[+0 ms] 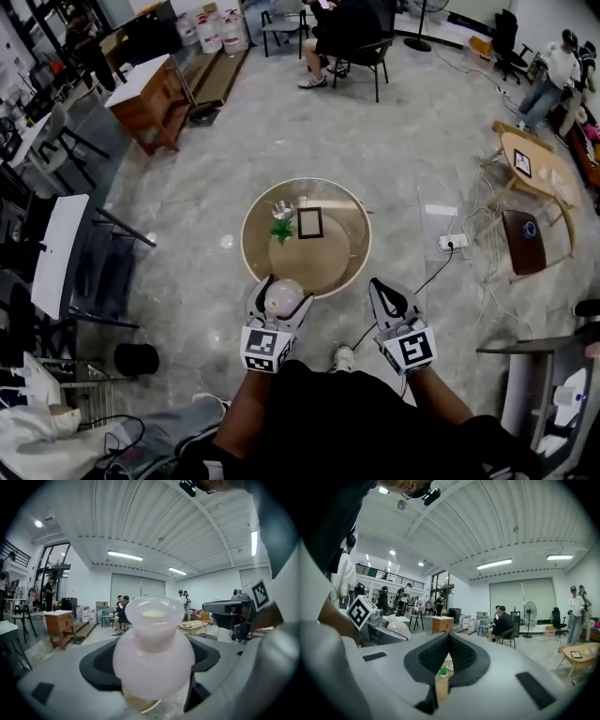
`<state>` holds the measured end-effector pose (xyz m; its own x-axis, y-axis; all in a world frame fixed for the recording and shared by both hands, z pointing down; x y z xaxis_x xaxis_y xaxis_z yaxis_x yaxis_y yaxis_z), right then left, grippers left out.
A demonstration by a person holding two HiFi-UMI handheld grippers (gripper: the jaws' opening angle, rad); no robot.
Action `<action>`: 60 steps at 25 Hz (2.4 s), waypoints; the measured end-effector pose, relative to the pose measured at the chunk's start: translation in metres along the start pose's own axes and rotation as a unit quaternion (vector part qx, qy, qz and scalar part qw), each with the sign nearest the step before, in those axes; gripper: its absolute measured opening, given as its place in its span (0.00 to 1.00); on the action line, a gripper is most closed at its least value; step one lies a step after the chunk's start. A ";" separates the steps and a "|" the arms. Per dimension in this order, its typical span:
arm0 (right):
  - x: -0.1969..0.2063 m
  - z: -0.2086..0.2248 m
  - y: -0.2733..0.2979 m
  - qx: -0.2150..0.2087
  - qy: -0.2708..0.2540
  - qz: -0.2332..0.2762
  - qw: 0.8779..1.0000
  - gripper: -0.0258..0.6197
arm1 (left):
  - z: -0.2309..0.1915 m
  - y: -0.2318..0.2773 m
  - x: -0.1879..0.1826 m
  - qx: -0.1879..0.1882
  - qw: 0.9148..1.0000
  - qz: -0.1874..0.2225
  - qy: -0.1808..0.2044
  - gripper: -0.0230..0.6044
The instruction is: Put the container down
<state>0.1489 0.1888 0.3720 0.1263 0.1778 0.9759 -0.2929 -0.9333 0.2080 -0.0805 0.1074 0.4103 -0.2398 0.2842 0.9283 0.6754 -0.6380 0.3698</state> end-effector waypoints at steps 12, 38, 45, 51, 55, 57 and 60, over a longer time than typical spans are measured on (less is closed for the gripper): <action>0.011 0.024 0.092 -0.049 -0.001 -0.017 0.999 0.04 | -0.050 0.048 0.027 -0.046 0.998 -0.032 -0.028 0.69; 0.008 0.029 0.323 -0.066 -0.015 -0.066 0.996 0.04 | -0.205 0.182 0.077 -0.006 0.993 -0.111 -0.033 0.68; 0.048 0.063 0.344 -0.072 0.013 -0.093 0.993 0.04 | -0.201 0.235 0.107 0.000 0.990 -0.138 -0.024 0.68; 0.112 0.080 0.348 -0.083 0.039 -0.140 0.986 0.04 | -0.195 0.280 0.164 -0.018 0.987 -0.158 -0.029 0.68; 0.157 0.079 0.348 -0.100 0.043 -0.169 0.980 0.04 | -0.191 0.304 0.201 -0.038 0.983 -0.177 -0.019 0.68; 0.178 0.075 0.348 -0.108 0.058 -0.189 0.974 0.04 | -0.188 0.315 0.220 -0.047 0.982 -0.181 -0.019 0.68; 0.208 0.072 0.348 -0.113 0.076 -0.208 0.969 0.04 | -0.184 0.328 0.250 -0.054 0.980 -0.191 -0.022 0.68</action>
<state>0.1412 -0.1215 0.6424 0.1420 0.5832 0.7998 -0.4490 -0.6822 0.5771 -0.0470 -0.1624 0.7712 -0.4282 0.5466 0.7197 0.4645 -0.5500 0.6941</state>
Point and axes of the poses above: the fingertips, and each gripper's own axes: y forward along the fingers, z to its right, x out of its underside, the point moved 7 cm from there along -y, backward along the fingers, and after that the axes turned 6 degrees about -z, right-handed, at the moved point
